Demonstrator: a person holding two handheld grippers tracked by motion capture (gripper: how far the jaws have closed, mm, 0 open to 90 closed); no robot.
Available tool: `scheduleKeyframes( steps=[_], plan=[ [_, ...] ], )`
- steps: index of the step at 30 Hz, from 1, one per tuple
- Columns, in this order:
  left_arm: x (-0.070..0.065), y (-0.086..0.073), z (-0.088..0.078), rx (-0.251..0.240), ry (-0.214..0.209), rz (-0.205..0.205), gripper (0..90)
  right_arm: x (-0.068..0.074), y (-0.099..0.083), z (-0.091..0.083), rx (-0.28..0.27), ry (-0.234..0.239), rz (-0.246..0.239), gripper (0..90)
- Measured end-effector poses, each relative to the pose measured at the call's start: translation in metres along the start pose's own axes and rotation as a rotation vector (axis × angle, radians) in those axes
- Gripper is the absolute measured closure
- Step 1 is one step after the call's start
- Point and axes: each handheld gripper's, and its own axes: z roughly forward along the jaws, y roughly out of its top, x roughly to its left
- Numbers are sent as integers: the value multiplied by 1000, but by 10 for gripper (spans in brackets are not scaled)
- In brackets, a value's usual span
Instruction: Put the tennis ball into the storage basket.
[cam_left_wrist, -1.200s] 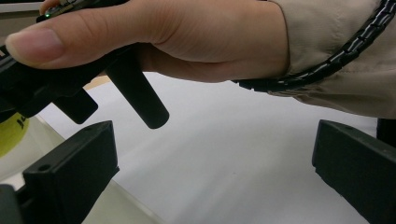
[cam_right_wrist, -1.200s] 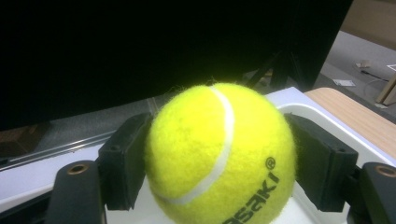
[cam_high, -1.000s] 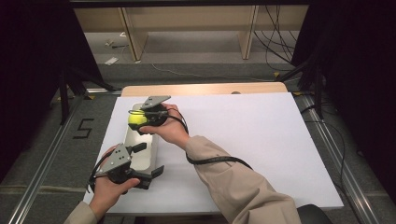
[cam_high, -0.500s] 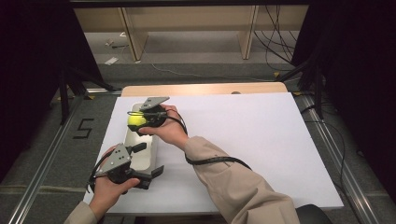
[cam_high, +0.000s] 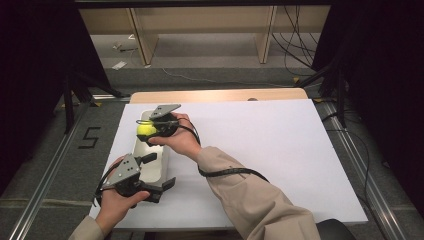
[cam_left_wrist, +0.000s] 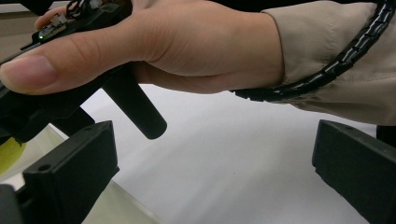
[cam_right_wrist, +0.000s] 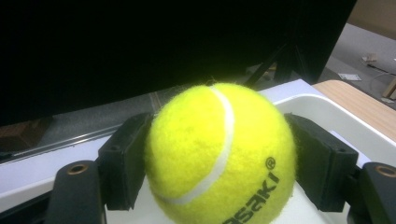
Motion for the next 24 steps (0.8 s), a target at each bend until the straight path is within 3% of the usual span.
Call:
scheduleKeyframes(
  steps=[24],
  plan=[
    [0,0,0,-1,0,1,0,0,-4,5,13,4,0,276]
  ],
)
